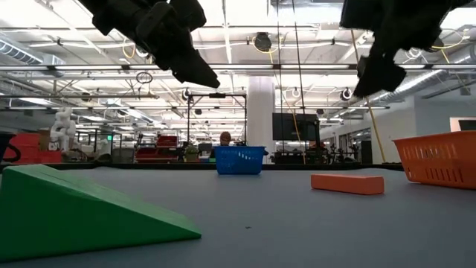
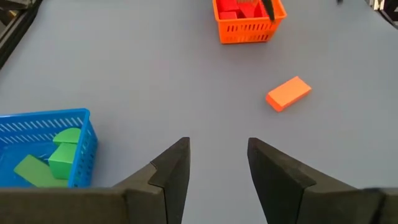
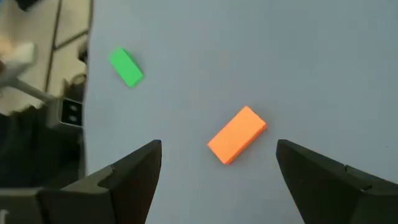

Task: Sort & place blocks by color
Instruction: Put the orange block into the black bin

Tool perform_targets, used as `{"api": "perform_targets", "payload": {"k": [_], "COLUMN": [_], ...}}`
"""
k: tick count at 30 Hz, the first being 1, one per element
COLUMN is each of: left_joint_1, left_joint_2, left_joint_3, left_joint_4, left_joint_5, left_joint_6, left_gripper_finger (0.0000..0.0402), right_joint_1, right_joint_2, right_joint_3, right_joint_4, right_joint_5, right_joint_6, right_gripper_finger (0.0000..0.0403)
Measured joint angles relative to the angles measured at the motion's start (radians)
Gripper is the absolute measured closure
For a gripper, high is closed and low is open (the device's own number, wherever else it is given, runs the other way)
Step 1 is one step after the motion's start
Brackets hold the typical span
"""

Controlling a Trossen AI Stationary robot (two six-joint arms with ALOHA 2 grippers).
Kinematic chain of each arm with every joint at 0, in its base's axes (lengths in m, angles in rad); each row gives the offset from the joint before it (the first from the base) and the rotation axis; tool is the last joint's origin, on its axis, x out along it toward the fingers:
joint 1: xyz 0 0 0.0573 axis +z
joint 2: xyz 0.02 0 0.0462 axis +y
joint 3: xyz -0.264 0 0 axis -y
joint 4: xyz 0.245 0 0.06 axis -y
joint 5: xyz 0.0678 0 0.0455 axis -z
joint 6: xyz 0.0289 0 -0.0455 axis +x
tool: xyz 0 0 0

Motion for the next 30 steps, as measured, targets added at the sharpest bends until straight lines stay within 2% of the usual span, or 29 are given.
{"api": "perform_targets", "payload": {"k": [10, 17, 20, 30], "left_joint_1": [-0.002, -0.006, -0.005, -0.004], "left_joint_2": [0.0, 0.0, 0.0, 0.0], "left_joint_3": [0.0, 0.0, 0.0, 0.0], "left_joint_4": [0.021, 0.02, 0.019, 0.019], "left_joint_5": [-0.001, -0.001, -0.001, -0.001], "left_joint_6": [-0.079, -0.141, -0.152, -0.155], "left_gripper_finger": [0.0237, 0.0234, 0.0233, 0.0231], "right_joint_1": [0.015, 0.028, 0.037, 0.042], "right_joint_2": [0.22, 0.305, 0.342, 0.453], "right_joint_3": [0.0, 0.005, 0.037, 0.128], "right_joint_4": [0.115, 0.196, 0.176, 0.104], "right_joint_5": [-0.053, -0.017, 0.019, 0.037], "right_joint_6": [0.024, 0.057, 0.032, -0.066], "right_gripper_finger": [0.009, 0.0106, 0.012, 0.0148]}}
